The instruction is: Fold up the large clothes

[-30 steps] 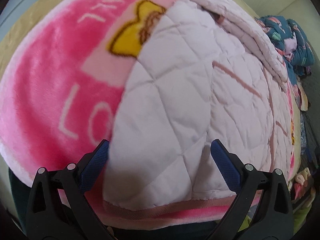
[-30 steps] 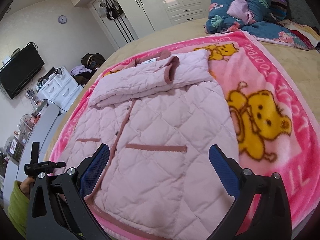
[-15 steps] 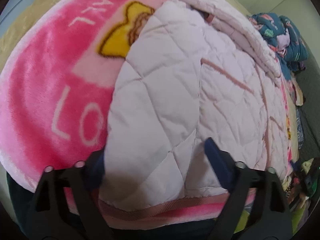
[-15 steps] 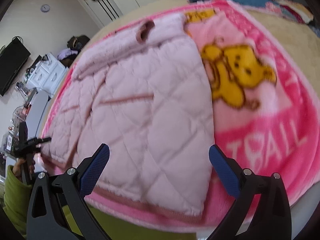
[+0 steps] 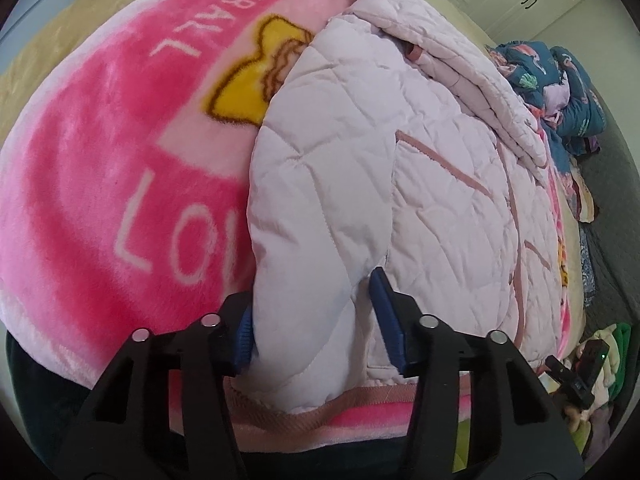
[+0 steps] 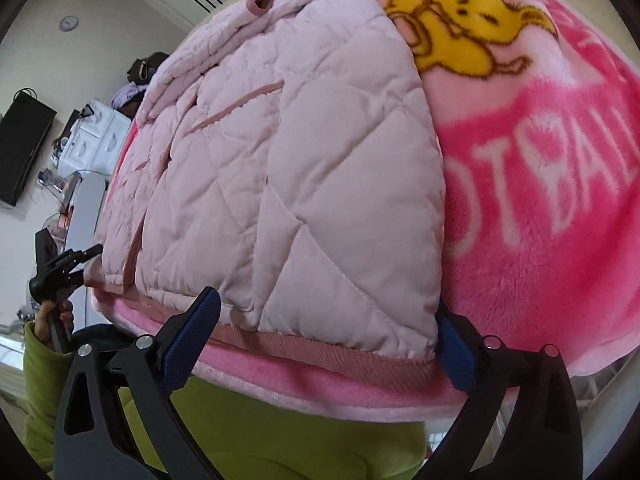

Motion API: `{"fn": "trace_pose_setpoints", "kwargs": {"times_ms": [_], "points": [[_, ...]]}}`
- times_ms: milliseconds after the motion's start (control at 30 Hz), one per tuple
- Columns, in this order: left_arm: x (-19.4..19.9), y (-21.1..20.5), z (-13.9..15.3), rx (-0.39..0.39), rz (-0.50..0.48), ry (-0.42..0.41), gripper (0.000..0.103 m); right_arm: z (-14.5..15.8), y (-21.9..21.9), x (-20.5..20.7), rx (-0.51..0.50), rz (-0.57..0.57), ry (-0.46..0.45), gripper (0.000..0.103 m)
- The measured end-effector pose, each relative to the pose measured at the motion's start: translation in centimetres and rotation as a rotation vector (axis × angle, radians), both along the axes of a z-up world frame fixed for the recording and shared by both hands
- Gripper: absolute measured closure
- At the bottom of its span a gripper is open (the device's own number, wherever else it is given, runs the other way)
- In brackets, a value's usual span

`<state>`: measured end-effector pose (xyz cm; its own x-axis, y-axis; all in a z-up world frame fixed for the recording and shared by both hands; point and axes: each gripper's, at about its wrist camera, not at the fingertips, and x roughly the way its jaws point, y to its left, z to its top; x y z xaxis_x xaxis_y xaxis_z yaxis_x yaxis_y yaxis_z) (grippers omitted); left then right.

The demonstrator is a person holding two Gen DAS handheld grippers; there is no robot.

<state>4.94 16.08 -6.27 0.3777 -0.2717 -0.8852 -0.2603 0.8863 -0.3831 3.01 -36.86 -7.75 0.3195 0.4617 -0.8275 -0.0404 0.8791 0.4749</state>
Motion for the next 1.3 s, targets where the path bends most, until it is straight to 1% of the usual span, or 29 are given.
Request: {"fn": "trace_pose_setpoints", "kwargs": {"times_ms": [33, 67, 100, 167, 233, 267, 367, 500, 567, 600, 633, 667, 767, 867, 900, 1000, 1133, 1300], "points": [[0.0, -0.1, -0.1, -0.002, -0.003, 0.007, 0.055, 0.2, 0.0, 0.0, 0.008, 0.0, -0.006, 0.016], [0.0, -0.1, -0.1, -0.001, -0.009, 0.013, 0.055, 0.5, 0.0, 0.0, 0.018, -0.001, -0.012, 0.026], [-0.1, -0.2, -0.1, -0.001, -0.013, 0.012, 0.055, 0.8, -0.1, 0.1, 0.028, -0.003, -0.021, 0.034], [-0.2, -0.2, -0.2, -0.005, -0.014, 0.012, 0.055, 1.6, -0.5, 0.3, 0.053, -0.009, -0.045, 0.068], [-0.2, -0.1, -0.3, -0.013, -0.01, 0.018, 0.054, 2.8, -0.8, 0.6, 0.114, -0.01, -0.091, 0.078], [-0.2, -0.1, -0.4, -0.015, -0.009, 0.022, 0.051, 3.6, -0.8, 0.8, 0.13, -0.006, -0.116, 0.081], [-0.1, -0.4, -0.7, -0.005, -0.018, 0.044, 0.046, 6.1, -0.7, 1.3, 0.166, 0.007, -0.211, 0.084], [0.1, -1.2, -0.9, 0.028, -0.049, 0.056, 0.047, 8.9, -0.3, 2.5, 0.198, 0.017, -0.307, 0.085], [0.0, -1.4, -0.6, 0.02, -0.059, 0.037, 0.059, 9.6, -0.3, 3.1, 0.208, 0.017, -0.33, 0.085], [-0.1, -1.5, -0.4, 0.012, -0.064, 0.022, 0.063, 10.0, -0.3, 3.4, 0.214, 0.017, -0.347, 0.085], [-0.1, -1.6, -0.2, 0.006, -0.068, 0.01, 0.071, 10.3, -0.3, 3.5, 0.218, 0.015, -0.356, 0.085], [-0.2, -1.6, 0.0, -0.001, -0.072, -0.002, 0.075, 10.5, -0.4, 3.8, 0.226, 0.012, -0.365, 0.085], [-0.1, -1.9, 0.4, 0.001, -0.081, -0.027, 0.084, 11.1, -0.4, 4.4, 0.238, 0.007, -0.389, 0.085], [-0.3, -2.1, 1.8, -0.004, -0.095, -0.098, 0.088, 11.3, -0.8, 4.9, 0.252, -0.001, -0.406, 0.085], [-0.4, -2.2, 2.4, -0.009, -0.098, -0.13, 0.088, 11.3, -0.9, 5.1, 0.261, -0.006, -0.41, 0.085], [-0.5, -2.2, 3.9, -0.003, -0.095, -0.188, 0.09, 11.5, -0.9, 5.5, 0.266, -0.011, -0.421, 0.085], [0.1, -2.6, 5.6, 0.025, -0.095, -0.244, 0.09, 11.8, -0.9, 6.5, 0.274, -0.015, -0.442, 0.085], [1.0, -2.6, 7.5, 0.026, -0.085, -0.303, 0.09, 12.4, -1.1, 7.6, 0.278, -0.026, -0.461, 0.085]]}}
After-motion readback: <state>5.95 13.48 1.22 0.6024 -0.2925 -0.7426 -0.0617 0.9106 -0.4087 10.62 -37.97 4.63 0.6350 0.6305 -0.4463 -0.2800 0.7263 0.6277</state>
